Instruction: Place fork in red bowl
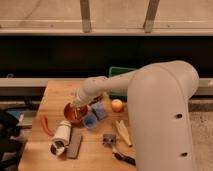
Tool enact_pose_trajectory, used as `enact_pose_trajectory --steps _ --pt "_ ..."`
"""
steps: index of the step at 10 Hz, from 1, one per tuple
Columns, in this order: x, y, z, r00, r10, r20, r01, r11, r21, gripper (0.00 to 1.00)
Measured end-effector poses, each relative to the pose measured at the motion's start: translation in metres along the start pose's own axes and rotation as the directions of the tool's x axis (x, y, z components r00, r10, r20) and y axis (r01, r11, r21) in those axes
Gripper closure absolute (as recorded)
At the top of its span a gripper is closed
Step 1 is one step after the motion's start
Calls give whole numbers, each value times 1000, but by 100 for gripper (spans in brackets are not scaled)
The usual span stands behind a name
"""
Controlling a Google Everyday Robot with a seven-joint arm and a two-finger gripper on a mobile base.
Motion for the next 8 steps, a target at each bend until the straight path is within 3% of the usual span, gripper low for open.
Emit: enact_pose_trajectory --steps 4,6,8 --pt "-15 8 -20 998 -32 52 30 999 42 32" --pt "-28 13 -43 993 -43 114 36 997 63 32" --pt "-29 14 -43 992 -47 117 39 997 64 32"
